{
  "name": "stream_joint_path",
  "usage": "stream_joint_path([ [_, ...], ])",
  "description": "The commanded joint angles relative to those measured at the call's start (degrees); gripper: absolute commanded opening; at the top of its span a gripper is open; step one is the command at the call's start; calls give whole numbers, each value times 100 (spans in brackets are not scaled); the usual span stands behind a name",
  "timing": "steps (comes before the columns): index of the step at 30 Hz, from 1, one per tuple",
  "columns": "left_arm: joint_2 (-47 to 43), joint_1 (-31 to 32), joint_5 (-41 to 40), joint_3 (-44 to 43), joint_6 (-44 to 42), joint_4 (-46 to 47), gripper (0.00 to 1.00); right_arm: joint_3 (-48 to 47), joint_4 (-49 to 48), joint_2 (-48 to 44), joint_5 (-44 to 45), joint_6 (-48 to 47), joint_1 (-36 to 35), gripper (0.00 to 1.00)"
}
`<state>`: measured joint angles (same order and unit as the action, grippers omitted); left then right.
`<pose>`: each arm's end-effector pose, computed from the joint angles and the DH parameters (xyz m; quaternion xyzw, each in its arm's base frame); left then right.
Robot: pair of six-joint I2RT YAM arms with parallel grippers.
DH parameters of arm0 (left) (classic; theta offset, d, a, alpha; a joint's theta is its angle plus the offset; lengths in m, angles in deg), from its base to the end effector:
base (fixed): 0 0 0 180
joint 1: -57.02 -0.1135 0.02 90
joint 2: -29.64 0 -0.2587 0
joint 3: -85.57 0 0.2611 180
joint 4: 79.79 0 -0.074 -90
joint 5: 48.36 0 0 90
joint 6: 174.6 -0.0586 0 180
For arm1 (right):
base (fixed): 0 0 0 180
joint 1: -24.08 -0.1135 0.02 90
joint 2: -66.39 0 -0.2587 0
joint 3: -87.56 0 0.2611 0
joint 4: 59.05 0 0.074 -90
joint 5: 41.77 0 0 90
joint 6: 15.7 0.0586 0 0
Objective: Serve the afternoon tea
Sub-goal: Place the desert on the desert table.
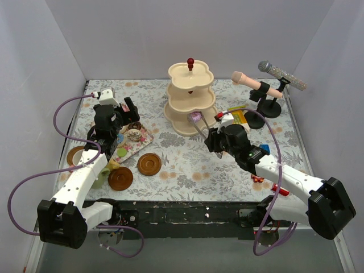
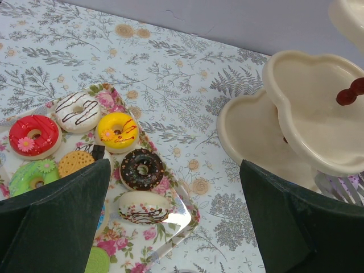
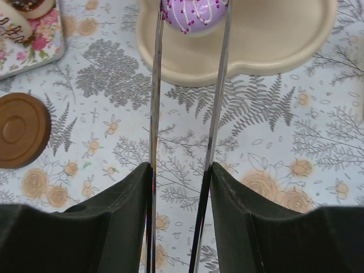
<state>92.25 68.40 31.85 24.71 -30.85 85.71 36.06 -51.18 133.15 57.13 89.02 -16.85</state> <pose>0.2847 -0.0471 0.2984 -0.3358 0.7247 -0.2643 0.5406 0.2259 0.1839 0.2307 -0.1470 0.8200 0.1991 0.5160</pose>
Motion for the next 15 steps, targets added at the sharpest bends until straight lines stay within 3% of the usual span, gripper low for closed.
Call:
stream_joint_path([
  [1,15,14,38,-7,-32,86,98,68,5,-269,50,-171,287,38],
  [15,23,14,-6,-15,-50,77,98,166,-619,179,-574,-242,1368,36],
])
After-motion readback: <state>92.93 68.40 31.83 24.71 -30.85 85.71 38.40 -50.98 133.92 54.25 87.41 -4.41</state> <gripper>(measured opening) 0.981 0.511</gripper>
